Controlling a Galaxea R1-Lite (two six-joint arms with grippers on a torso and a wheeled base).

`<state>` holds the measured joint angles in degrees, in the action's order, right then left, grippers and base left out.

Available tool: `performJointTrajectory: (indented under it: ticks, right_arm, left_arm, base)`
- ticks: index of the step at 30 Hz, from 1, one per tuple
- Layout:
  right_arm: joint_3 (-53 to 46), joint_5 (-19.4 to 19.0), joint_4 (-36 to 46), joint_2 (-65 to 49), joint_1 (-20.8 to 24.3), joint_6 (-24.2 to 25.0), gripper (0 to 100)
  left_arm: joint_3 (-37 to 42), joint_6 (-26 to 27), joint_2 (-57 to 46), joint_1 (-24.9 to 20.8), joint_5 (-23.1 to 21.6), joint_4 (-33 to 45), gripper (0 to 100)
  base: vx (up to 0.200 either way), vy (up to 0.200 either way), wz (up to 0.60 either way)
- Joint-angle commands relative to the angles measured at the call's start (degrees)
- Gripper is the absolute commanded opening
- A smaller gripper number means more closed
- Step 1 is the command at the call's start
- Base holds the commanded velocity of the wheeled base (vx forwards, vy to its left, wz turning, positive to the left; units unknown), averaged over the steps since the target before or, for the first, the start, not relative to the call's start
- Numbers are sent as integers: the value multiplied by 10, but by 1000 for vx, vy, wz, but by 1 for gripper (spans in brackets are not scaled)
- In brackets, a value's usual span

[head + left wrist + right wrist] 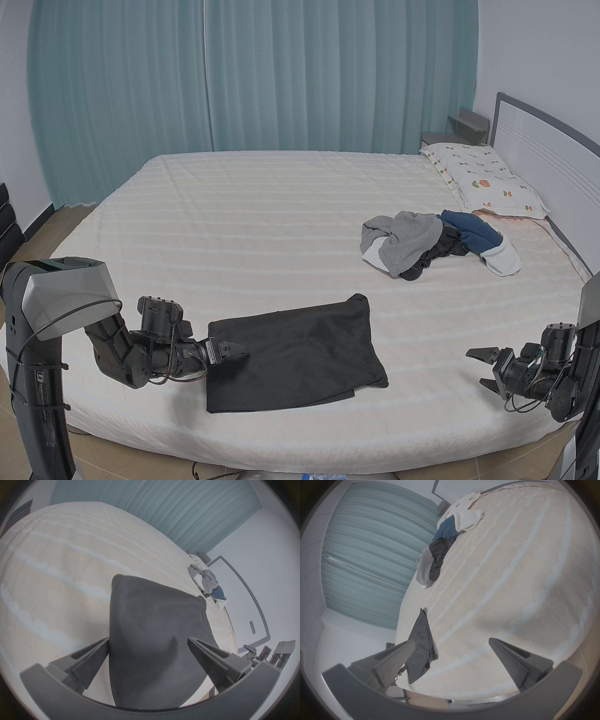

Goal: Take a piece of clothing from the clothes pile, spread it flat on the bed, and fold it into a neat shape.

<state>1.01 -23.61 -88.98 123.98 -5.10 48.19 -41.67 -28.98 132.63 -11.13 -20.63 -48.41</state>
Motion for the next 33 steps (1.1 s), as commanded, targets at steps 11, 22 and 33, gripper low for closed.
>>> performJointTrajectory:
  ticks: [11, 22, 33]
  right_arm:
    - [-10, 0, -6, 7, -3, 0, 100]
    - [-10, -24, -6, 24, -2, 1, 100]
    - [-10, -41, -7, 44, -1, 1, 100]
  left_arm:
    - [1, -3, 7, 1, 0, -5, 0]
    - [-5, -4, 7, 1, -4, -5, 0]
    - [3, -6, 7, 2, -7, -20, 0]
  base:
    - [0, 0, 0]
    - [0, 0, 0]
    - [0, 109, 0]
